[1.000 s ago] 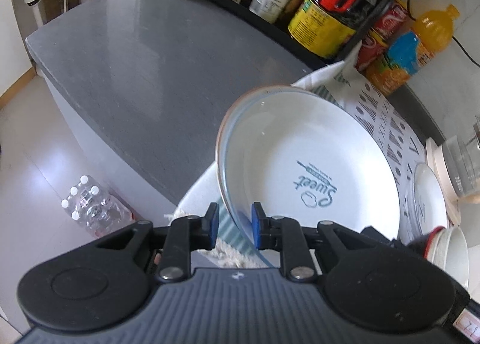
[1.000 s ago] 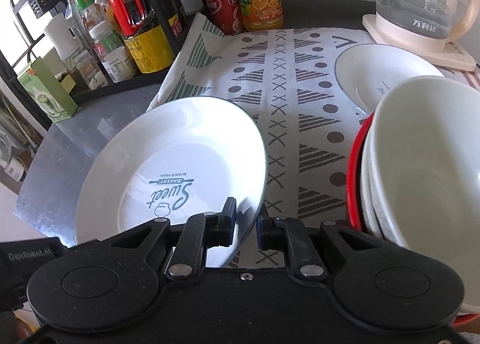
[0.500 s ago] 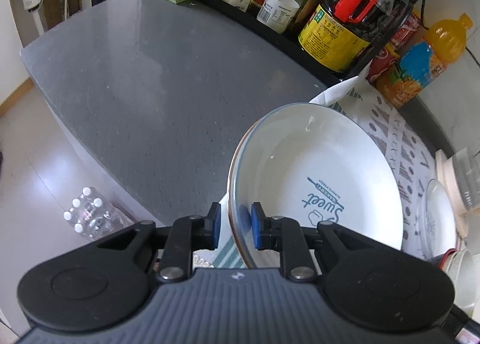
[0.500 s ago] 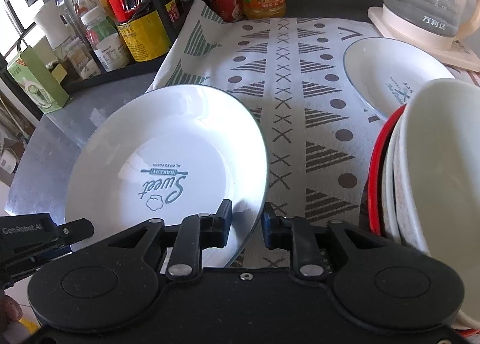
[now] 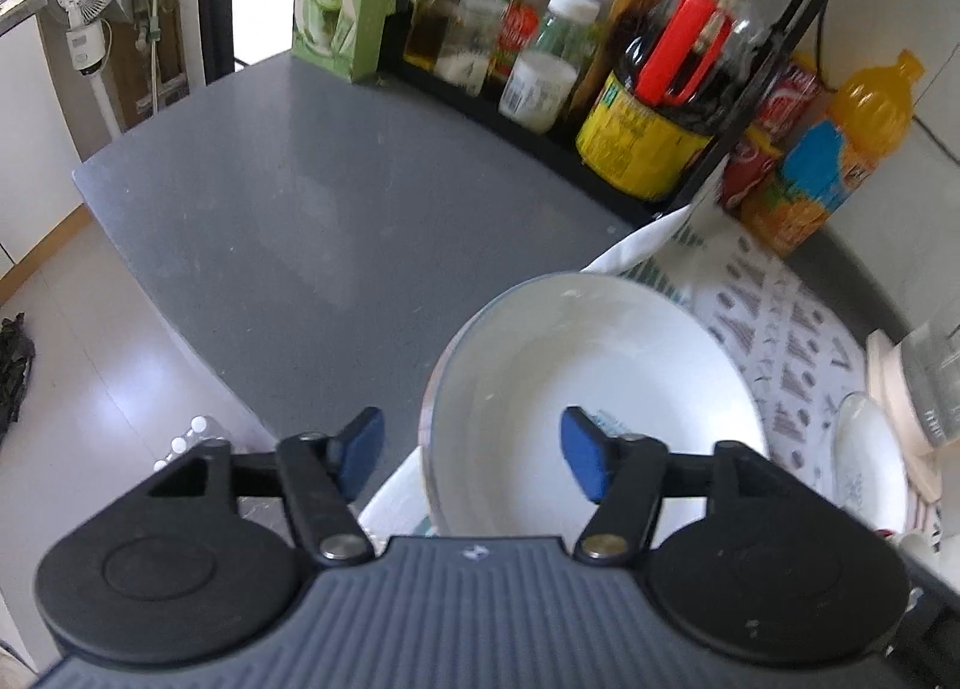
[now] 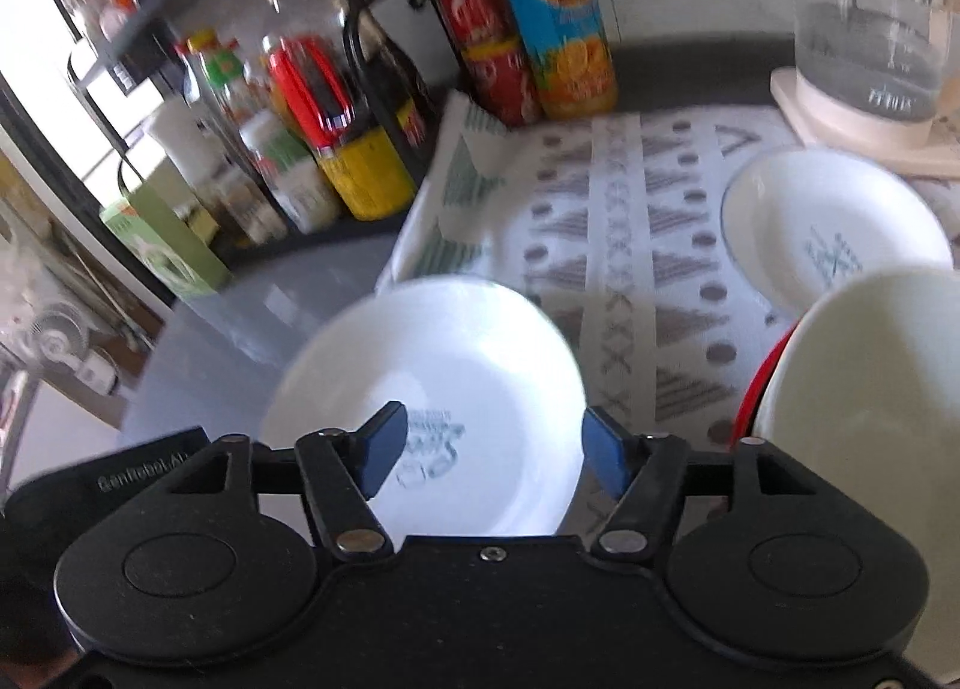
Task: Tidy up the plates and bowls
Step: 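Move both tools over to the 'BAKERY' plate beside the kettle, then grasp the rim of the 'BAKERY' plate with both tools, then lift the 'BAKERY' plate with both tools and carry it toward the plate stack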
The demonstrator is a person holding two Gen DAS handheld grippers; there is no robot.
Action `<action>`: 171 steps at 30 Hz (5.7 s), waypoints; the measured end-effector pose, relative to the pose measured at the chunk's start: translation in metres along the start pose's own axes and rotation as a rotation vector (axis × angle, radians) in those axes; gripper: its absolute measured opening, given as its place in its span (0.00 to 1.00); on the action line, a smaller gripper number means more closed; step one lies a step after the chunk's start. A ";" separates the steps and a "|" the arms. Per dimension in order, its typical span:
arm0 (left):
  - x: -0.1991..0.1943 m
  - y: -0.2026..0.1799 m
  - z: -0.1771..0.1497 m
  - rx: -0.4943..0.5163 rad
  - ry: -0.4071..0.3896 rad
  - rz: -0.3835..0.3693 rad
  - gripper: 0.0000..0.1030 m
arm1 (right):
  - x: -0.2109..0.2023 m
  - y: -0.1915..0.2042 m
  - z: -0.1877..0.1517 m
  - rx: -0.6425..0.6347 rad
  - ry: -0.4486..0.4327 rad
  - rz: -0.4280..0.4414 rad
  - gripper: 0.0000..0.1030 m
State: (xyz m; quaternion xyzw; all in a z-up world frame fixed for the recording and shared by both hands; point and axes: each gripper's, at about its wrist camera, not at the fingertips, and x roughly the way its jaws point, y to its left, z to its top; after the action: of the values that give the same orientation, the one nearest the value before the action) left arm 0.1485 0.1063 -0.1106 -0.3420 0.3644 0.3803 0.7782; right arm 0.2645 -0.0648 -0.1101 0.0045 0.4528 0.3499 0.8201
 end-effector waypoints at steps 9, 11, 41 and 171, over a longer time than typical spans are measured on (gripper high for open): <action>-0.030 -0.034 -0.008 0.020 -0.047 -0.031 0.79 | -0.039 -0.033 0.023 0.027 -0.090 0.013 0.86; -0.036 -0.044 -0.010 0.034 -0.056 -0.050 0.79 | -0.047 -0.043 0.027 0.031 -0.108 0.011 0.89; -0.031 -0.196 -0.030 0.289 -0.013 -0.237 0.85 | -0.093 -0.184 0.045 0.257 -0.212 -0.187 1.00; 0.031 -0.121 0.046 0.056 0.145 -0.265 0.08 | 0.014 -0.135 0.092 0.140 0.154 0.173 0.09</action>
State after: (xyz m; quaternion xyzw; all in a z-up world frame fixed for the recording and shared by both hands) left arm 0.2780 0.0962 -0.0828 -0.3920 0.3817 0.2381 0.8025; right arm 0.4150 -0.1304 -0.1100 0.0739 0.5354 0.3864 0.7474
